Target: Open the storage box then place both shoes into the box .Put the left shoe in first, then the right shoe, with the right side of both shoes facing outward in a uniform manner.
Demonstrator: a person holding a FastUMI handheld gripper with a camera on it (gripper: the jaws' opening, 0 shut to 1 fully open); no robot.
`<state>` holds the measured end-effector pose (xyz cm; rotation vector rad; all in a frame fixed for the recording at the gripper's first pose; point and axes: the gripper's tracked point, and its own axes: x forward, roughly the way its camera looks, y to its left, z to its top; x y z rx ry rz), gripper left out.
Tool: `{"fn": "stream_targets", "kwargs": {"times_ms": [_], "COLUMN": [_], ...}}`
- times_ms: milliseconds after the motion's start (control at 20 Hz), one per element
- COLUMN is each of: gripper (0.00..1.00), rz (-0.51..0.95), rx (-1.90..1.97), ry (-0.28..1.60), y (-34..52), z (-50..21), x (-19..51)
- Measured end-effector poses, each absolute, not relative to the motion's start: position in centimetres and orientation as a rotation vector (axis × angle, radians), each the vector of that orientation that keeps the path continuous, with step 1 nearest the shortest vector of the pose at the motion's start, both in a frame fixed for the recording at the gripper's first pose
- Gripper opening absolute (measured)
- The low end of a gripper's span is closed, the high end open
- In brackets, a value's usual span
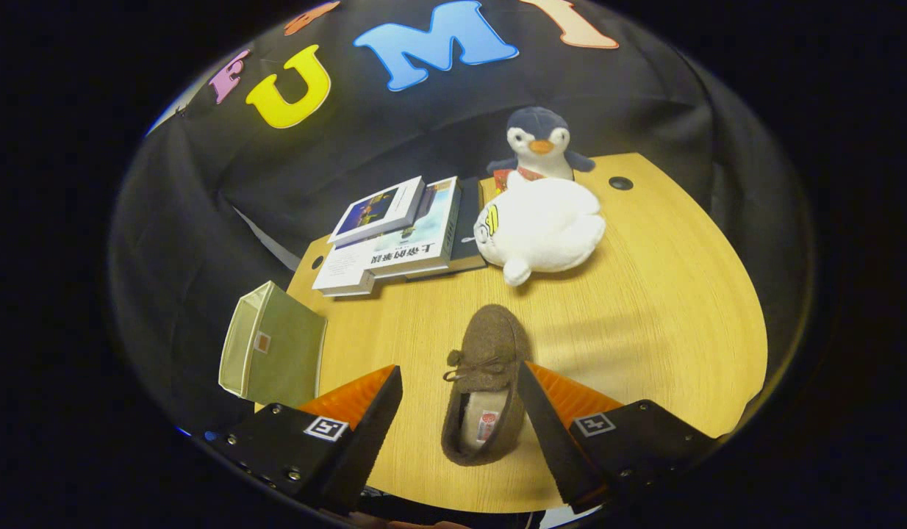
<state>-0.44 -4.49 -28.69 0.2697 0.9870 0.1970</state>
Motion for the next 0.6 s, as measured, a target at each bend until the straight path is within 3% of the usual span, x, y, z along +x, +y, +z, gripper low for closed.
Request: {"fn": "stream_targets", "kwargs": {"times_ms": [350,400,600], "gripper": [0.93,0.84,0.85], "rz": [0.218,0.23,0.232], "rx": [0.168,0.14,0.097], "ry": [1.09,1.105,1.164], "y": [-6.1,-6.0,-6.4], "z": [-35.0,-36.1,-38.9], "x": [-1.5,-1.6,-1.5]}}
